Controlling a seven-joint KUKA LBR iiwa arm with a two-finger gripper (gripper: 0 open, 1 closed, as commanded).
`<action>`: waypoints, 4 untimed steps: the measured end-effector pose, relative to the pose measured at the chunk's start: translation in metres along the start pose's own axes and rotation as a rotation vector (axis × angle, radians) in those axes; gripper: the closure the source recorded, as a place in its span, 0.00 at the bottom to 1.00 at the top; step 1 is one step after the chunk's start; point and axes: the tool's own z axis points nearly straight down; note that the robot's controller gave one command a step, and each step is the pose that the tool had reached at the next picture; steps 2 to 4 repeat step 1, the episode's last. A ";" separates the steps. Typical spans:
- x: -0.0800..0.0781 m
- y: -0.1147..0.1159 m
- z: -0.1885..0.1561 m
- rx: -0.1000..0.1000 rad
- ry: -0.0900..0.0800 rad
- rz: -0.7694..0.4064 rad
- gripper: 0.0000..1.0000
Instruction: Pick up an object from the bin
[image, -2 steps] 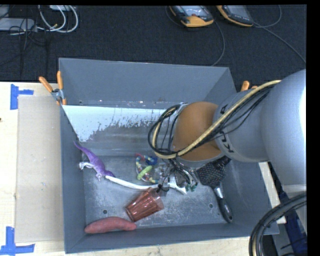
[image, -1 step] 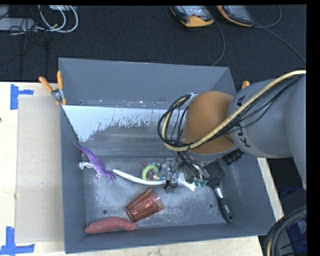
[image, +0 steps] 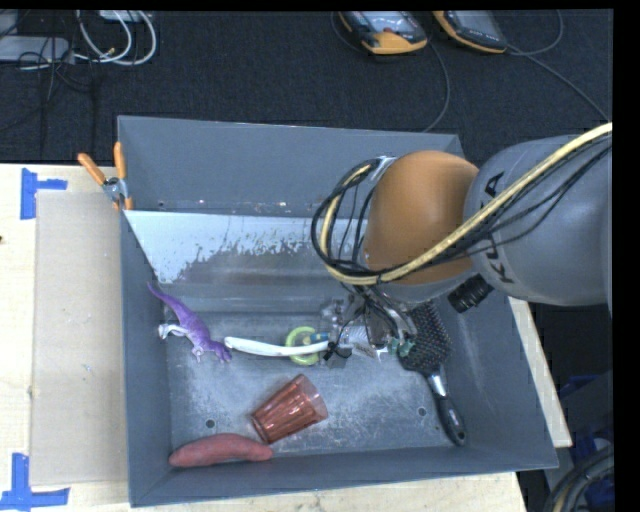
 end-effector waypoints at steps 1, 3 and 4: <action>-0.003 -0.005 -0.042 0.000 0.008 -0.019 1.00; -0.003 -0.005 -0.042 0.000 0.008 -0.019 1.00; -0.003 -0.005 -0.042 0.000 0.008 -0.019 1.00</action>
Offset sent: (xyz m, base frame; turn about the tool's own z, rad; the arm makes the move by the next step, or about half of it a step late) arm 0.0254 0.0070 0.1294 -0.0186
